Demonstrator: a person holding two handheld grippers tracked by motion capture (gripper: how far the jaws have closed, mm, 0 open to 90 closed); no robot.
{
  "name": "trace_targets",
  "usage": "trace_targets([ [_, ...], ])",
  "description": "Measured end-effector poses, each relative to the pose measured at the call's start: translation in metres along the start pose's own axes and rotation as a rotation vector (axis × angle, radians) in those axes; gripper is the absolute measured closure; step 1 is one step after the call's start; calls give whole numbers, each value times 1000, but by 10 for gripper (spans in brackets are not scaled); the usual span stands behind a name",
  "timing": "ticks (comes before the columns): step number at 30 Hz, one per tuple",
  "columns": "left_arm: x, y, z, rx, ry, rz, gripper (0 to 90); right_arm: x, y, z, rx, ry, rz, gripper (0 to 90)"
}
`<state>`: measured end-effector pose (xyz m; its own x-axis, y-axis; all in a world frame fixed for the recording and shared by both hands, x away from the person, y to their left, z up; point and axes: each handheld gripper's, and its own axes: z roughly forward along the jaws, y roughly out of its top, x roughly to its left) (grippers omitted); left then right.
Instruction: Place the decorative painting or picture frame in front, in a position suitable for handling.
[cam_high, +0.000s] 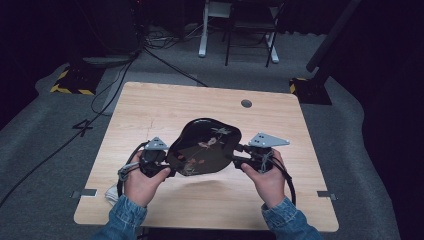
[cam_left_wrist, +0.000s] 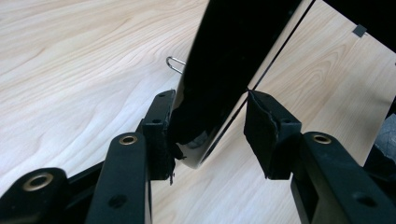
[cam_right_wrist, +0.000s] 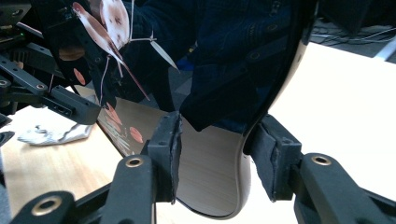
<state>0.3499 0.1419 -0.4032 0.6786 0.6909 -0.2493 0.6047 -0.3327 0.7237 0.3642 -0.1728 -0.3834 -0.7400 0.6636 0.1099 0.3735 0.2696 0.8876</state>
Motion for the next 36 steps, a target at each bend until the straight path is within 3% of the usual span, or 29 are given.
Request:
trace_targets([
  [8,-11,21,31,43,-14,18,544,-26,-12,-19,-11,-39,26,549],
  [15,-9,32,53,62,-31,17,533,-41,-18,-22,0,-70,50,546],
  [23,-1,47,74,95,-39,36,512,-58,-27,-19,14,-92,115,548],
  [36,7,56,104,137,-89,32,454,-65,-38,-25,35,-138,174,574],
])
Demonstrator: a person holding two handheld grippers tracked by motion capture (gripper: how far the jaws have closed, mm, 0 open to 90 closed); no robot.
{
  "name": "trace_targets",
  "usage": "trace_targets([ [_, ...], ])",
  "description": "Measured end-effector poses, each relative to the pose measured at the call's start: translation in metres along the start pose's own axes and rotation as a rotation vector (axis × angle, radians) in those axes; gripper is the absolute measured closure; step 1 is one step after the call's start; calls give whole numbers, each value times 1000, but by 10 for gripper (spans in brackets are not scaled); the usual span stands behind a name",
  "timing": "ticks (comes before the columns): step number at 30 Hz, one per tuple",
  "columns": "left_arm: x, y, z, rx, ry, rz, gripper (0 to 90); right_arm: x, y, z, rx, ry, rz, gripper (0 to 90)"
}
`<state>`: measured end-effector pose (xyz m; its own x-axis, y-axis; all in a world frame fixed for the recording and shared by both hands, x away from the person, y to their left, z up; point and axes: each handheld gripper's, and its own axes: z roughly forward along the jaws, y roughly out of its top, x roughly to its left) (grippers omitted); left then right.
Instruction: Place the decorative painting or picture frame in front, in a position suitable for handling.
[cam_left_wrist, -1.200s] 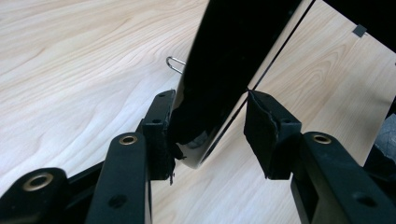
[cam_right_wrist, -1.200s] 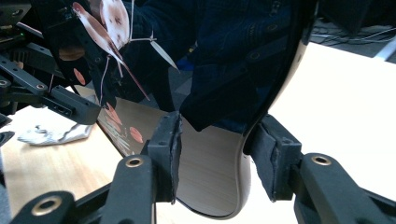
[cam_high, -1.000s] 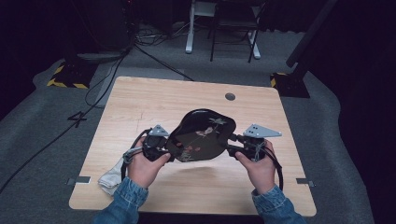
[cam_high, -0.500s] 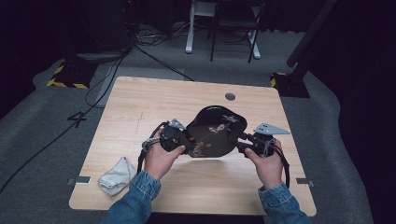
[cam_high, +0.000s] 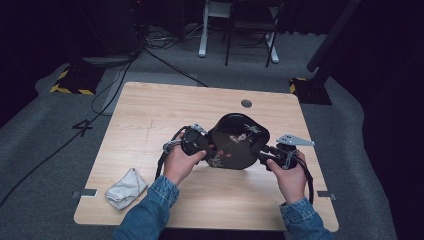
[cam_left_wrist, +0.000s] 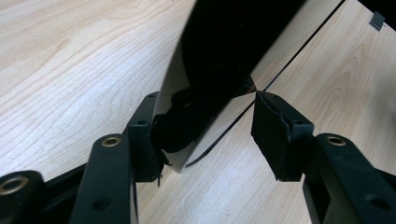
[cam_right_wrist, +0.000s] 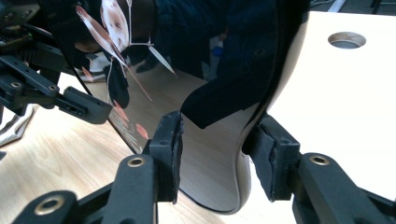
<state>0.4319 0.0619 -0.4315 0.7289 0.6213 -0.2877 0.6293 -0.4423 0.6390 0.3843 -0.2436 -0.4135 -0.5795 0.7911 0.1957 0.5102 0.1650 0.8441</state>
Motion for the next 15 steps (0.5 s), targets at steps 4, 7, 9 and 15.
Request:
trace_targets([
  [4,3,2,4,-20,-2,2,423,-2,-2,-1,-21,-4,20,589],
  [7,4,3,7,-42,1,7,408,-6,-4,0,-39,0,39,601],
  [9,3,3,10,-61,17,26,393,-8,-5,0,-50,7,48,600],
  [15,2,2,13,-87,36,45,378,-12,-6,2,-73,17,48,578],
])
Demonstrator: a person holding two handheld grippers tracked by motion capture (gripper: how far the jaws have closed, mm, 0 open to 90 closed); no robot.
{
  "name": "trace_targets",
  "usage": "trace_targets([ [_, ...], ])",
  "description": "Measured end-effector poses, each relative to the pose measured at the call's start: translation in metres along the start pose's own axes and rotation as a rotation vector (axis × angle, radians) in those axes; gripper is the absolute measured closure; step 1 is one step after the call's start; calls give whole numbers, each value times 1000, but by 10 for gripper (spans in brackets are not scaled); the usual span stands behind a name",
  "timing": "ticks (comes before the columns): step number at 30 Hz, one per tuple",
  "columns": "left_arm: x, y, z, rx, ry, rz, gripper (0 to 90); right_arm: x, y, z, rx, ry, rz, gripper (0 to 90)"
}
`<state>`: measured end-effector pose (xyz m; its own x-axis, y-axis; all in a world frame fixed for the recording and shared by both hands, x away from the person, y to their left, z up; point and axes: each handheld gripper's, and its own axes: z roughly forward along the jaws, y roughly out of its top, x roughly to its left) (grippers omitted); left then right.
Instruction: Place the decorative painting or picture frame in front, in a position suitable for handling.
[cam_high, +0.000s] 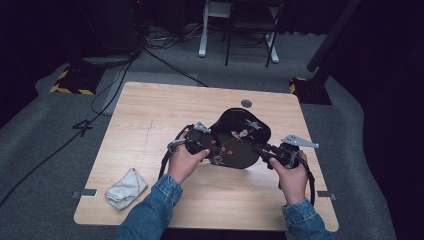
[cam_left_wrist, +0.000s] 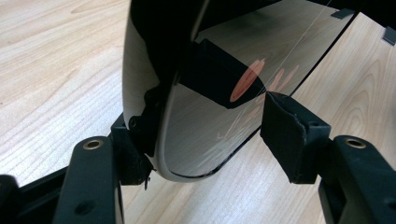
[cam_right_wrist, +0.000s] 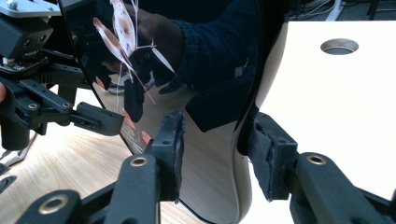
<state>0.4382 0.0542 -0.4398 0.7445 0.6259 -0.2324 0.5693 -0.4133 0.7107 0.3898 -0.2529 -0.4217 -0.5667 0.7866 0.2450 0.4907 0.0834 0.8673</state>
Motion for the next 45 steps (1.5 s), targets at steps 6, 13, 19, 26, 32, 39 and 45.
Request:
trace_targets([
  [6,-4,-2,-1,-34,54,34,308,1,0,2,-24,6,-20,500],
  [13,-7,-8,-13,-38,122,49,281,0,4,-1,-39,-25,-48,408],
  [19,-11,-19,-40,-42,144,60,259,3,9,-3,-43,-11,-86,359],
  [26,-14,-39,-81,-58,176,49,261,4,11,-6,-25,16,-124,343],
  [32,-15,-69,-116,-57,239,47,276,5,11,-9,-17,24,-158,342],
  [39,-3,-100,-142,-9,293,-5,281,6,10,-9,-8,28,-162,335],
  [45,12,-126,-160,50,316,-60,281,5,10,-10,-7,36,-155,337],
])
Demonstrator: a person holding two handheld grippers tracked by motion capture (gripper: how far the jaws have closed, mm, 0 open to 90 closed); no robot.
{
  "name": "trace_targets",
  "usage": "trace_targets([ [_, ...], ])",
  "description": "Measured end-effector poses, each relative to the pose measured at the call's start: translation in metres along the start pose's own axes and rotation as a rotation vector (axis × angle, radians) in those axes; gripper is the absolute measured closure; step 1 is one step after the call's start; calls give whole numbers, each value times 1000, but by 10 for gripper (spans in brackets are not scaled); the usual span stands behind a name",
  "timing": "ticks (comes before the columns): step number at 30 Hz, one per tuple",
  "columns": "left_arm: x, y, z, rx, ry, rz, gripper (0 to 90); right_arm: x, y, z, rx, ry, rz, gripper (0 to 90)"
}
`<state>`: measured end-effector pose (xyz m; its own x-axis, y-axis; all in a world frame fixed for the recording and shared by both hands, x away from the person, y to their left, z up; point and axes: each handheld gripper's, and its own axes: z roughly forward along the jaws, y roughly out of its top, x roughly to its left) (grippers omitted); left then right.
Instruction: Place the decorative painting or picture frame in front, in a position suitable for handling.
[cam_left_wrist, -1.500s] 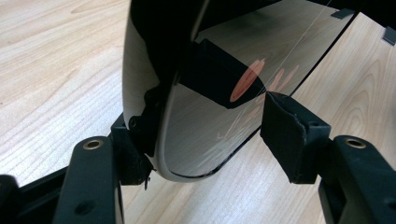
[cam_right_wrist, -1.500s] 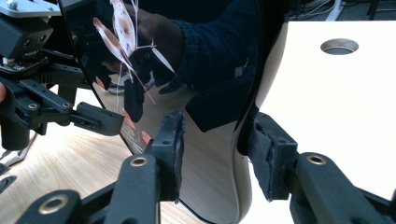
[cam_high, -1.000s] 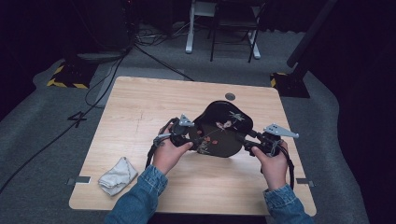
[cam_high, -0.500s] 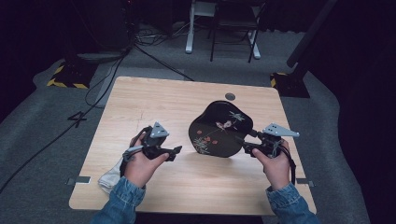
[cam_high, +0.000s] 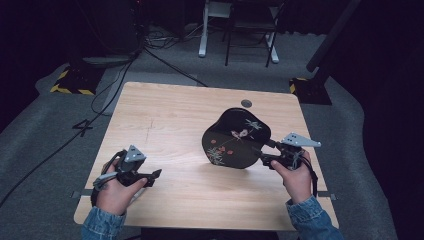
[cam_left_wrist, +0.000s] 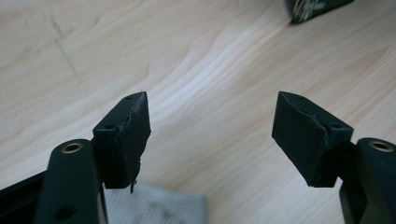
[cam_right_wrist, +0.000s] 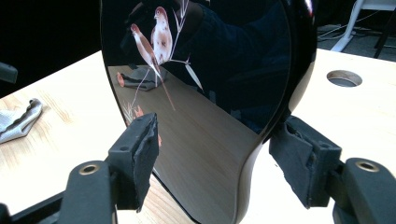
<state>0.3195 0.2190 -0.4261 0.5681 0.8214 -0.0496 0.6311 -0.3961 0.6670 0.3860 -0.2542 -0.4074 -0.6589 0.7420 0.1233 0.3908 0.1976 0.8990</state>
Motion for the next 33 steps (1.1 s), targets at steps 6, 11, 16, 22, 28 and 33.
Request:
trace_targets([
  [6,18,-27,-3,55,38,-45,314,0,-2,-1,8,4,-4,337],
  [11,26,-46,2,144,58,-66,353,0,-2,-1,6,4,-3,336],
  [16,27,-56,10,210,43,-68,335,1,-2,0,8,10,-5,335],
  [22,19,-60,16,222,76,-14,295,1,-2,3,14,19,-11,336],
  [28,15,-63,15,203,91,-23,337,0,-3,4,25,20,-2,337],
  [33,14,-61,12,201,137,-7,623,0,-3,4,27,23,0,336],
])
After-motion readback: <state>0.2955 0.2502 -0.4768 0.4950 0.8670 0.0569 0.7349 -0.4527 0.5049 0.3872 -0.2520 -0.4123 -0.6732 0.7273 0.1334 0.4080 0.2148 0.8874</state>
